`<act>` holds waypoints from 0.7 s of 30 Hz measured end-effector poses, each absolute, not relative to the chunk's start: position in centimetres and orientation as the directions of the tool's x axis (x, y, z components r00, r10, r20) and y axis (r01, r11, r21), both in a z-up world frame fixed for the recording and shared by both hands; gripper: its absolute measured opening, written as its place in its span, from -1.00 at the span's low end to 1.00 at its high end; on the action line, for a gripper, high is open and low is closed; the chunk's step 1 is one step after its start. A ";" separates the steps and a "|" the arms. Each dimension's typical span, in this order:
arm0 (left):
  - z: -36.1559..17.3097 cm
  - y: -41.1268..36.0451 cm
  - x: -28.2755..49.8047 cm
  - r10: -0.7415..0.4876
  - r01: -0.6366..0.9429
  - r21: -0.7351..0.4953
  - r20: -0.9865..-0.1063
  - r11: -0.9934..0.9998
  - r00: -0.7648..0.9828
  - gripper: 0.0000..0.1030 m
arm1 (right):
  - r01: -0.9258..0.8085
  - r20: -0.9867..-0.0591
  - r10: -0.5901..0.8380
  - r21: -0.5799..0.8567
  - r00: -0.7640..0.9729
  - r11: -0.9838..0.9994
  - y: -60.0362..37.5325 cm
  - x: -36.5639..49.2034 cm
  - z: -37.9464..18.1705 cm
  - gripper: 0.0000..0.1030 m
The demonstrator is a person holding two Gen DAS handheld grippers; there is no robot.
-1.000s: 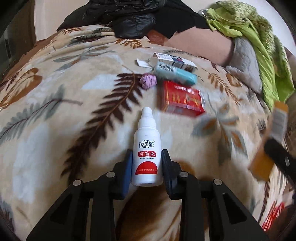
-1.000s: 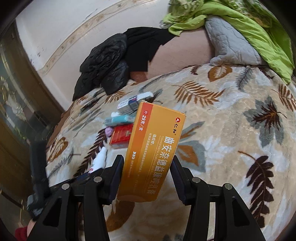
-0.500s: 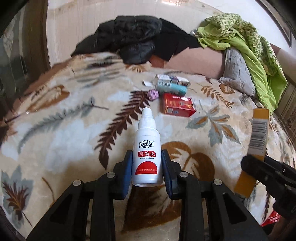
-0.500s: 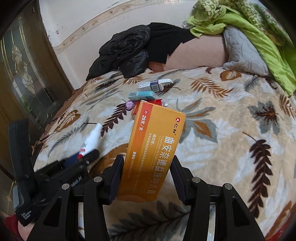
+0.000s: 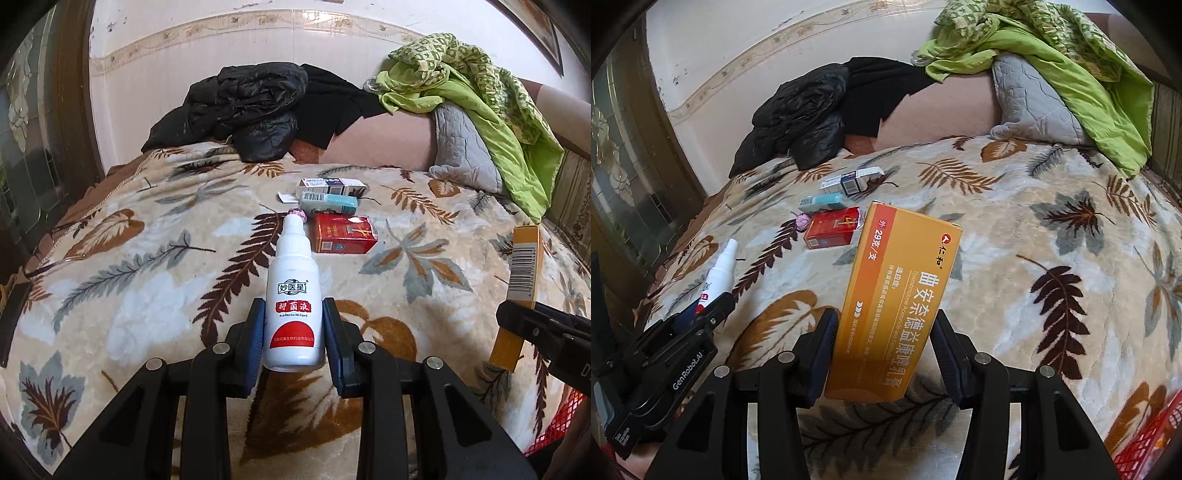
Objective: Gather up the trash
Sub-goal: 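Hold the white bottle and orange box raised above the bed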
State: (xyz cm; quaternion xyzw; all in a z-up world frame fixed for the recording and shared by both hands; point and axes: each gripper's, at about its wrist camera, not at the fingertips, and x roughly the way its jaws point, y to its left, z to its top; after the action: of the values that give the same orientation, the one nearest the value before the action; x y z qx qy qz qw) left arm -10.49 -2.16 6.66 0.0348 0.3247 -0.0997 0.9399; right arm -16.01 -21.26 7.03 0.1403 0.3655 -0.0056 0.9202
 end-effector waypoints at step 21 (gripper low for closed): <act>7.0 -2.8 -11.0 -0.153 0.227 0.051 -0.593 0.973 0.791 -0.43 | 0.088 -0.667 0.114 0.261 0.736 0.961 -20.6 -15.8 7.1 0.06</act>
State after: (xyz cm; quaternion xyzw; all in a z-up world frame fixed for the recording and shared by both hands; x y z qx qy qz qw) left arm -11.05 -2.79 7.02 0.0600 0.3075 -0.1007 0.9443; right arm -15.75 -20.56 7.10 0.1390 0.3632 0.0072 0.9213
